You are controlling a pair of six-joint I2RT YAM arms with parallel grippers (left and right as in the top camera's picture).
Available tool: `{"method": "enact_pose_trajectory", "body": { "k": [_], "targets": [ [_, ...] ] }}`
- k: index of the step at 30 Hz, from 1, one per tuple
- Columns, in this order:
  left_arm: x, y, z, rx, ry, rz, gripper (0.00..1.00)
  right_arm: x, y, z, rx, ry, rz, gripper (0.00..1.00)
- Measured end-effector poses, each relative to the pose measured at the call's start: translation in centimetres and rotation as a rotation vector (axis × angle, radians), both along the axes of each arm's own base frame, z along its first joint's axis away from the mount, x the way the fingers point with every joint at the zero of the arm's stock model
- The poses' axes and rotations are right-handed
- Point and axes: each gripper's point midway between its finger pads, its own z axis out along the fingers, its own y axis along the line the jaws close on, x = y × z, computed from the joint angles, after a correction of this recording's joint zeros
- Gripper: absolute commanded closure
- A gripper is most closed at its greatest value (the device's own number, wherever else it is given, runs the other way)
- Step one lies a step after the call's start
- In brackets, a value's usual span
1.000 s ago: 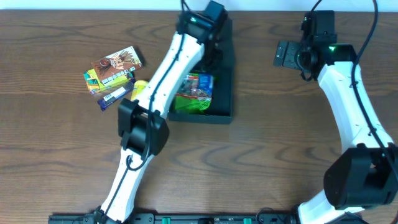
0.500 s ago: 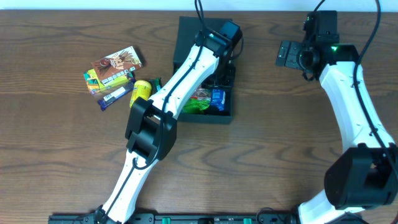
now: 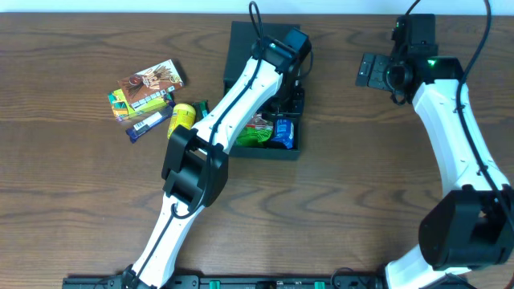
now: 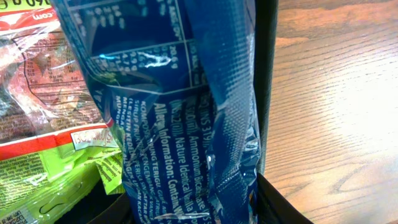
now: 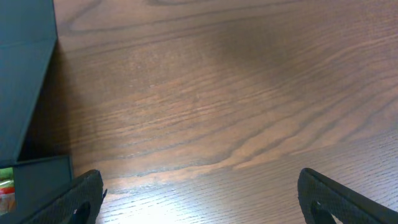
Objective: Pack container
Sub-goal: 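Carry the blue bar right with the left gripper over the box, then lower the blue bar into the box's right side and release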
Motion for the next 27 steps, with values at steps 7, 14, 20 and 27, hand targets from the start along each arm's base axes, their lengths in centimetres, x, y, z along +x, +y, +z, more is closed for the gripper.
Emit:
{"method": "enact_pose_trajectory", "body": {
  "k": [7, 14, 20, 27],
  "targets": [
    [-0.4, -0.4, 0.0, 0.0, 0.001, -0.009, 0.94, 0.0, 0.0, 0.0, 0.0, 0.001, 0.0, 0.01],
    [-0.7, -0.5, -0.4, 0.007, 0.011, -0.014, 0.92, -0.2, 0.0, -0.1, 0.0, 0.008, 0.0, 0.01],
    [-1.1, -0.9, -0.6, 0.005, 0.016, -0.019, 0.44, -0.3, 0.0, -0.2, 0.001, 0.012, 0.001, 0.01],
    [-1.1, -1.0, -0.5, -0.005, 0.02, -0.021, 0.44, -0.5, 0.0, -0.3, 0.001, 0.026, 0.001, 0.01]
  ]
}}
